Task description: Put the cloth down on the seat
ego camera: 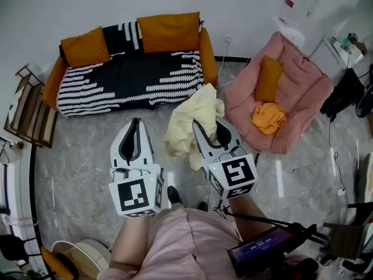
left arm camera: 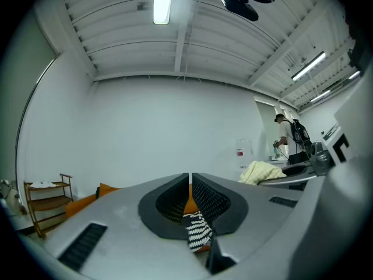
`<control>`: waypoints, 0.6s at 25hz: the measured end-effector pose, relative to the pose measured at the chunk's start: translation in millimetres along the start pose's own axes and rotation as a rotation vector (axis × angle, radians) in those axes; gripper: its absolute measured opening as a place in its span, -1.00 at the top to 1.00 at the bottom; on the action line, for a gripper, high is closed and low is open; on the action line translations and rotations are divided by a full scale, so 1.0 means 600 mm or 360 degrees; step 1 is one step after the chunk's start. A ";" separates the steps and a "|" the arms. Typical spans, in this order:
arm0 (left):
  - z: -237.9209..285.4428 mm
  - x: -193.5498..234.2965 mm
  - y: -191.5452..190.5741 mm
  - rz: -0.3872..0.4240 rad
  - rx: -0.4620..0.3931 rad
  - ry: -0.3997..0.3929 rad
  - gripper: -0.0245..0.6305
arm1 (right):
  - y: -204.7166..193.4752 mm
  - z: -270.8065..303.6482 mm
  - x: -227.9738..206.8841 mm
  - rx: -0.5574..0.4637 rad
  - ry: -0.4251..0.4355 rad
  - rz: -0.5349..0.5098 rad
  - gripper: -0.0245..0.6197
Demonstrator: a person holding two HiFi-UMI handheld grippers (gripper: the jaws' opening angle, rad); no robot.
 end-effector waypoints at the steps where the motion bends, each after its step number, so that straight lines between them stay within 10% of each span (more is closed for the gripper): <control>1: 0.007 0.012 0.000 -0.0002 -0.0006 -0.0005 0.85 | 0.002 0.012 0.002 0.0002 -0.0011 -0.0001 0.52; 15: 0.084 0.158 -0.003 0.0008 -0.0016 -0.0019 0.85 | 0.037 0.167 0.032 -0.0024 -0.0079 -0.0030 0.51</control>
Point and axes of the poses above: the fingertips, and each gripper's own axes: z forward along the fingers, x to its left, y out of its top, the point moved 10 cm from there along -z, backward along the fingers, and after that the axes turned 6 degrees about -z, right-handed, at the moved point
